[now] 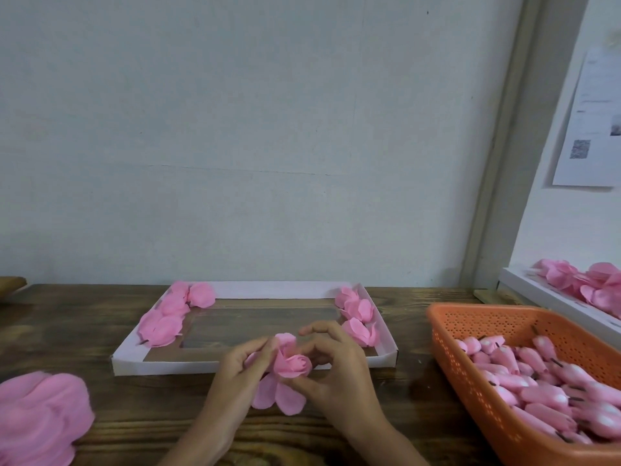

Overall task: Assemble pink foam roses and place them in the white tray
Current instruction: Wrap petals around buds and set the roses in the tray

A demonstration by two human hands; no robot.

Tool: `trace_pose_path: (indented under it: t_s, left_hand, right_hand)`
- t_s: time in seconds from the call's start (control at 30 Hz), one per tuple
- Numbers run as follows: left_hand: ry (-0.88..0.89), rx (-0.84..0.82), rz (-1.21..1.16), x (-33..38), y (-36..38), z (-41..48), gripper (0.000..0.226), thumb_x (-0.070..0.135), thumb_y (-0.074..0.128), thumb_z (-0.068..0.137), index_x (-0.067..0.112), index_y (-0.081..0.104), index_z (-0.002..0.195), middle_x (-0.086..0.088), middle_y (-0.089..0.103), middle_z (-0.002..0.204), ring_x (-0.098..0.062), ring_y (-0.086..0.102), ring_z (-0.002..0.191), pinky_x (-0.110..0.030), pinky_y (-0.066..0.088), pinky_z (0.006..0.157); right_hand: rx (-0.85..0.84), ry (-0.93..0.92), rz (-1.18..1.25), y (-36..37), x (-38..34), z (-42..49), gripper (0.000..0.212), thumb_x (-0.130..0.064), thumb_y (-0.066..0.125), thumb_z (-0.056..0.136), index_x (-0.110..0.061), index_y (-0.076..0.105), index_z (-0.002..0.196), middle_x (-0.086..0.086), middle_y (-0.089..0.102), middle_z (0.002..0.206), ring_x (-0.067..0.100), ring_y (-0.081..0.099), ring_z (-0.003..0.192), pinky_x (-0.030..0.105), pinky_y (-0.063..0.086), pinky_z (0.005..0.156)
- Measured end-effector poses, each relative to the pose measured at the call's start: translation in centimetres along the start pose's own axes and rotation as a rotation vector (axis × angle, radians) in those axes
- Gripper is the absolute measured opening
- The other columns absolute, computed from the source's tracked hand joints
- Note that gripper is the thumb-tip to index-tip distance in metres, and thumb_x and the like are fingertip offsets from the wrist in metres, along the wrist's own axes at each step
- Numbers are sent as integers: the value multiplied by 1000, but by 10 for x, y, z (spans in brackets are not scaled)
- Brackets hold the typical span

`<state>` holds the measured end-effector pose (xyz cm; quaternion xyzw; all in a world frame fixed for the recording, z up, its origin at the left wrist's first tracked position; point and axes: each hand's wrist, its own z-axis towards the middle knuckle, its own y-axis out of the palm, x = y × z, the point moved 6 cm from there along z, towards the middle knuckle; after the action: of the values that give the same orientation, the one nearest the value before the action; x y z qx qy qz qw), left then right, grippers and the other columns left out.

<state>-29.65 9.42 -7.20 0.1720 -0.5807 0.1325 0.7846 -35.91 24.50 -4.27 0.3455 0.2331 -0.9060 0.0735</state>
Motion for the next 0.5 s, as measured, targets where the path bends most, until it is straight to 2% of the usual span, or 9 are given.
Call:
trace_pose_path:
  t_s: [0.13, 0.2, 0.3, 0.37, 0.43, 0.5]
  left_hand:
    - [35, -57, -22, 5, 7, -3, 26, 21, 62, 90, 12, 85, 99, -13, 77, 98, -24, 76, 95, -22, 59, 74]
    - [64, -70, 9, 7, 8, -3, 26, 22, 62, 90, 12, 85, 98, -13, 73, 97, -24, 75, 96, -25, 58, 78]
    - [67, -46, 13, 9, 6, -3, 29, 29, 60, 94, 14, 84, 97, -12, 77, 97, -18, 75, 93, -21, 57, 76]
    - [69, -9, -16, 9, 2, -3, 24, 33, 66, 95, 16, 82, 100, -11, 79, 101, -19, 76, 96, -22, 58, 77]
    - [67, 13, -51, 8, -2, -3, 17, 31, 75, 92, 17, 79, 102, -11, 78, 105, -24, 75, 100, -32, 60, 84]
    - [40, 17, -93, 5, -4, -1, 12, 20, 74, 89, 11, 77, 98, -15, 76, 104, -32, 73, 100, -45, 55, 89]
  right_hand:
    - [-37, -30, 8, 3, -3, -1, 20, -25, 91, 77, -19, 79, 91, -11, 64, 121, 5, 68, 105, 18, 57, 77]
    - [-28, -6, 44, 3, -1, -1, 21, -25, 91, 77, -19, 78, 93, -14, 69, 114, 8, 70, 100, 22, 59, 76]
    - [-21, 81, 109, 3, 4, 0, 35, -28, 93, 74, -26, 72, 102, -14, 76, 101, 14, 74, 87, 35, 62, 73]
    - [-9, 106, 132, 4, 5, -1, 47, -27, 95, 71, -33, 67, 108, -18, 75, 107, 15, 75, 85, 35, 63, 71]
    - [8, 136, 170, 4, 7, -2, 49, -27, 95, 71, -36, 68, 110, -19, 75, 106, 13, 76, 85, 30, 62, 71]
    - [17, 164, 169, 3, 11, -2, 37, -30, 94, 73, -34, 75, 104, -17, 78, 98, 11, 75, 87, 28, 62, 74]
